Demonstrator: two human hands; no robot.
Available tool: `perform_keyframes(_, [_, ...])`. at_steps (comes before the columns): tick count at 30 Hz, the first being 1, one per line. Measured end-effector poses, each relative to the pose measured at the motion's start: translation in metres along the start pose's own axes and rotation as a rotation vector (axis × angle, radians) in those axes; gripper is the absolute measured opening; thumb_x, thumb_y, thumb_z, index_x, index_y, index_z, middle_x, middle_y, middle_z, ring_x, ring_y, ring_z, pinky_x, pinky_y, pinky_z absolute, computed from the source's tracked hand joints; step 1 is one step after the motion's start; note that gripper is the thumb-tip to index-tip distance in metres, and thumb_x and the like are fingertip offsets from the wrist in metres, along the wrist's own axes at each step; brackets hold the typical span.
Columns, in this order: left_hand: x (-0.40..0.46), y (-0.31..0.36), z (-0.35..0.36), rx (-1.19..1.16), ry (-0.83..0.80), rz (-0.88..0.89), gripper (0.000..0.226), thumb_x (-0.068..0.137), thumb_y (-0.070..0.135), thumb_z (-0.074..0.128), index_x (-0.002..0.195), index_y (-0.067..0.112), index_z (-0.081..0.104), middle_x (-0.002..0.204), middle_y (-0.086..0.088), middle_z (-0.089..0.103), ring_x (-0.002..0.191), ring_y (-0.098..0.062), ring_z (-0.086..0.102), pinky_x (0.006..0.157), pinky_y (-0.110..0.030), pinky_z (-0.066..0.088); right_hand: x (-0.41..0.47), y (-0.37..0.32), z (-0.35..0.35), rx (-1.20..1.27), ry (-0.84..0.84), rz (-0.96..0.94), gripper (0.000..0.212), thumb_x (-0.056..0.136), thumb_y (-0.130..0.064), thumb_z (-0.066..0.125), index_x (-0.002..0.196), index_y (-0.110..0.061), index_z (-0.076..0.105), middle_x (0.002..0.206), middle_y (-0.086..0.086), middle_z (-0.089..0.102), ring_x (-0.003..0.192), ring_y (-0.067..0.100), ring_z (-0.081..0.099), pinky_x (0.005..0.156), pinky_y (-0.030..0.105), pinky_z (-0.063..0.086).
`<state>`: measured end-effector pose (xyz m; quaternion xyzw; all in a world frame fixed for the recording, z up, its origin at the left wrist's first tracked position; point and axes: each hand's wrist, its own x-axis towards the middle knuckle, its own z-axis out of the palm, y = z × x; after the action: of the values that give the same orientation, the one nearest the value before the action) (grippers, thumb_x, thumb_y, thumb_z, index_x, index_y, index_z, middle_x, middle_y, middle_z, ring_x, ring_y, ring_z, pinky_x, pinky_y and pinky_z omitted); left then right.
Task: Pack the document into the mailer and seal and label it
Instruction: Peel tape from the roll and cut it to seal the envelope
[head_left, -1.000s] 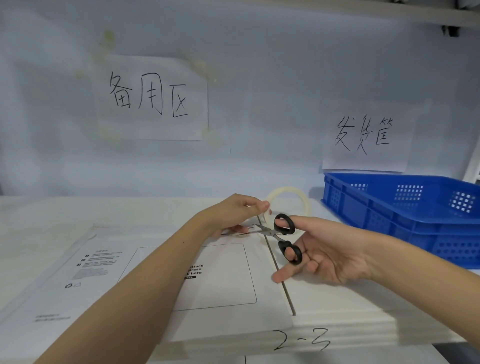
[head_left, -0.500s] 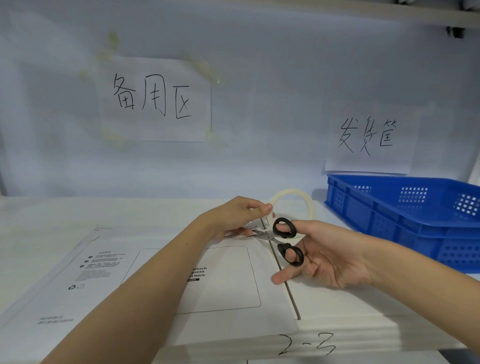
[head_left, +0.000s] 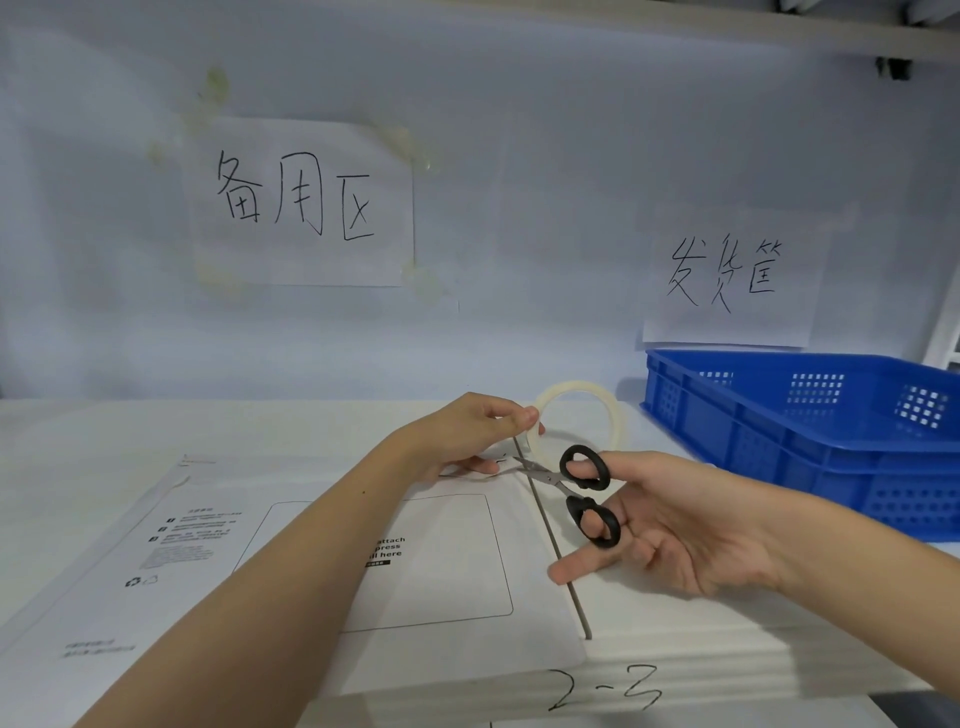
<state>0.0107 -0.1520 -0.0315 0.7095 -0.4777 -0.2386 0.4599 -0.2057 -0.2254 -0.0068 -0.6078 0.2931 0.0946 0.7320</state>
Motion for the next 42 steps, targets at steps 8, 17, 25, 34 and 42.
perform_keyframes(8, [-0.006, 0.005, 0.001, 0.013, 0.005, -0.006, 0.035, 0.096, 0.049, 0.055, 0.110, 0.024, 0.075, 0.116, 0.000, 0.065, 0.046, 0.003, 0.049, 0.079, -0.026, 0.056, 0.002, 0.004, -0.013, 0.038, -0.106, 0.054, 0.023, 0.079, -0.023, 0.076, 0.081, -0.006, 0.061, 0.100, 0.022, 0.072, 0.080, 0.020, 0.074, 0.037, 0.019, 0.051])
perform_keyframes(17, [-0.007, 0.005, 0.000, 0.045, 0.008, 0.001, 0.037, 0.095, 0.051, 0.055, 0.109, 0.023, 0.075, 0.141, -0.019, 0.041, 0.063, -0.005, 0.046, 0.075, -0.023, 0.054, 0.008, -0.003, -0.002, 0.043, -0.005, 0.034, 0.045, 0.073, -0.048, 0.074, 0.071, -0.009, 0.052, 0.105, 0.024, 0.070, 0.038, 0.015, 0.056, 0.026, 0.018, 0.041])
perform_keyframes(25, [0.001, -0.001, -0.001, 0.015, -0.014, -0.006, 0.037, 0.092, 0.056, 0.057, 0.109, 0.028, 0.074, 0.130, 0.011, 0.057, 0.065, -0.005, 0.048, 0.078, -0.023, 0.056, 0.016, 0.001, -0.008, -0.018, -0.025, 0.033, 0.051, 0.076, -0.057, 0.065, 0.067, -0.009, 0.051, 0.117, 0.026, 0.068, 0.035, 0.015, 0.053, 0.027, 0.017, 0.040])
perform_keyframes(34, [-0.001, 0.001, 0.000, 0.030, 0.009, -0.007, 0.039, 0.092, 0.056, 0.057, 0.112, 0.026, 0.074, 0.144, -0.019, 0.043, 0.062, -0.004, 0.047, 0.084, -0.029, 0.055, 0.021, -0.005, 0.002, 0.013, -0.033, -0.019, 0.048, 0.080, -0.052, 0.063, 0.069, -0.008, 0.047, 0.137, 0.023, 0.056, 0.035, 0.016, 0.056, 0.025, 0.018, 0.039])
perform_keyframes(42, [-0.005, 0.005, 0.001, 0.027, 0.011, 0.010, 0.039, 0.094, 0.052, 0.056, 0.113, 0.022, 0.073, 0.147, -0.020, 0.040, 0.065, -0.005, 0.045, 0.074, -0.022, 0.053, 0.015, -0.001, 0.010, 0.082, 0.059, -0.038, 0.045, 0.088, -0.047, 0.059, 0.076, -0.006, 0.045, 0.112, 0.014, 0.037, 0.039, 0.023, 0.064, 0.024, 0.016, 0.038])
